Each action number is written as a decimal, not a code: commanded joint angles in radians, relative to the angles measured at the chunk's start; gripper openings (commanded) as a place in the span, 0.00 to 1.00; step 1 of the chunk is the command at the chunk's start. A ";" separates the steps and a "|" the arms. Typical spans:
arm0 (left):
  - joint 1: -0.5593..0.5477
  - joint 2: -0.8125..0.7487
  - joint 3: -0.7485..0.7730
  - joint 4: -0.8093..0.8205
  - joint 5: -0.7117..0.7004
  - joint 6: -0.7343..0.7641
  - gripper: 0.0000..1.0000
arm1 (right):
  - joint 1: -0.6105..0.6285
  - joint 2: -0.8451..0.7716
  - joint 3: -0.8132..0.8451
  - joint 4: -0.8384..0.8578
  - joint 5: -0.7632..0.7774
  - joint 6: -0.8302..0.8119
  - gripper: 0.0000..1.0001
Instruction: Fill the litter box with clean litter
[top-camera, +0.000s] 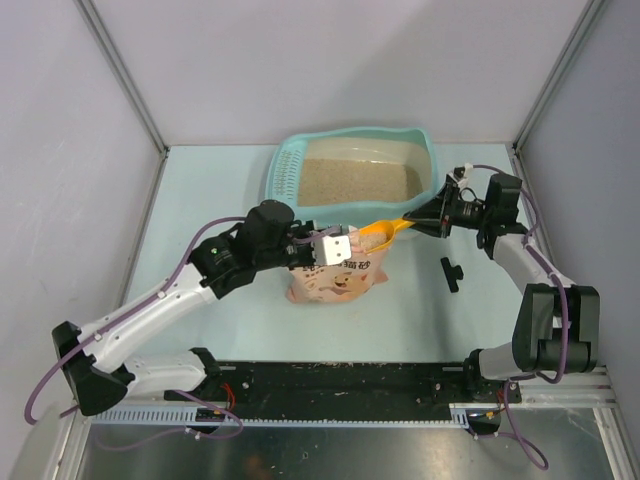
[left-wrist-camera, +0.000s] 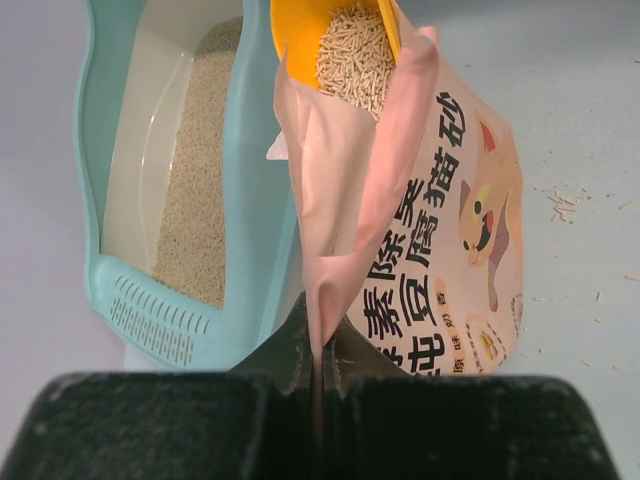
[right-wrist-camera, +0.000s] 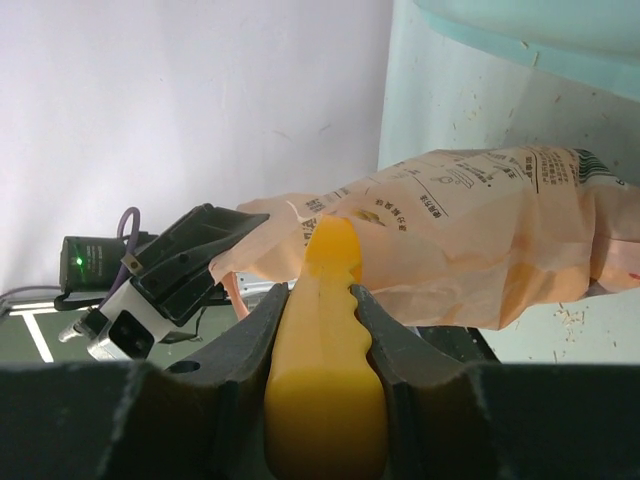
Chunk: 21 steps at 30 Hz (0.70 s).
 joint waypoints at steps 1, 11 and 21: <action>-0.006 -0.036 0.079 0.189 -0.009 0.084 0.02 | -0.060 -0.036 0.032 0.050 0.020 0.017 0.00; -0.006 -0.029 0.100 0.193 -0.028 0.040 0.00 | -0.085 -0.075 0.075 -0.119 0.069 -0.104 0.00; -0.006 0.016 0.139 0.193 0.037 -0.035 0.00 | 0.001 -0.083 0.253 -0.510 0.259 -0.365 0.00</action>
